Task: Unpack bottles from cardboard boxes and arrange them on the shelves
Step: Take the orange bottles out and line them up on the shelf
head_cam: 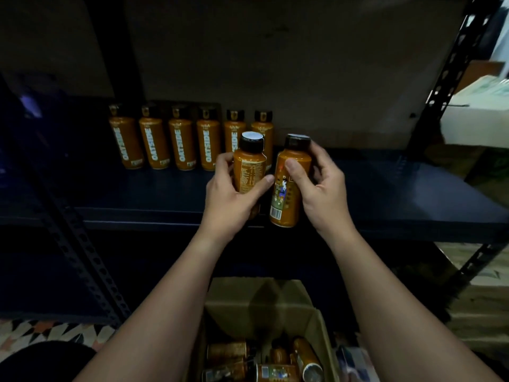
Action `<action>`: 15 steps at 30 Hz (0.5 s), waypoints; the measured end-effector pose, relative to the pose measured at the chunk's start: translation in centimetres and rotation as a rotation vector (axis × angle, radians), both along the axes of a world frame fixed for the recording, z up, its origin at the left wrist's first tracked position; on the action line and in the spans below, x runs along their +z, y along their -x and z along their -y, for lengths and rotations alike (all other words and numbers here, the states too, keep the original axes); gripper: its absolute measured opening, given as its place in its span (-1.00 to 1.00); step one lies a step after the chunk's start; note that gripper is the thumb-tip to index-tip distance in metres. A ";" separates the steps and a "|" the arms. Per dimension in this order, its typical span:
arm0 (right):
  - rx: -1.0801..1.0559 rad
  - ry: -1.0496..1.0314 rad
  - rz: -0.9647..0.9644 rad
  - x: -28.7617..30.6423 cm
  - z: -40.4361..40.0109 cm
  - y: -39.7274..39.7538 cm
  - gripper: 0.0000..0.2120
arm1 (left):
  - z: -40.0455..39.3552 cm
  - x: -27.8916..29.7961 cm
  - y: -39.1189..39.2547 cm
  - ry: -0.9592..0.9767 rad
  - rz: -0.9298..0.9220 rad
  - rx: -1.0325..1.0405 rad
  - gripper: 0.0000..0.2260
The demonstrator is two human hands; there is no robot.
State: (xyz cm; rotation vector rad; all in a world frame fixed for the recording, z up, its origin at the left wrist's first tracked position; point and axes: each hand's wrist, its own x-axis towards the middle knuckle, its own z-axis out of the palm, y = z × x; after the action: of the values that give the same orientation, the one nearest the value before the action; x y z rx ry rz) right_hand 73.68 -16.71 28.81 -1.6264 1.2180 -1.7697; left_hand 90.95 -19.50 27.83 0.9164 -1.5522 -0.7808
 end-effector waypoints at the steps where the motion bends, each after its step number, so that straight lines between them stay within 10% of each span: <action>1: -0.001 0.006 0.005 0.1 0.8 0.1 -0.46 | 1.0 0.2 0.0 -0.005 0.006 -0.002 -0.43; 15: -0.035 -0.094 -0.025 -0.5 7.8 1.3 -0.38 | 8.4 0.3 1.5 -0.080 0.038 -0.059 -0.36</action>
State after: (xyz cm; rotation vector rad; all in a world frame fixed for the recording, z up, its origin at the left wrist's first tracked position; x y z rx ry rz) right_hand 72.34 -24.54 28.31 -1.5873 1.3281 -1.6918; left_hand 89.50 -27.86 28.09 0.9522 -1.5961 -0.8777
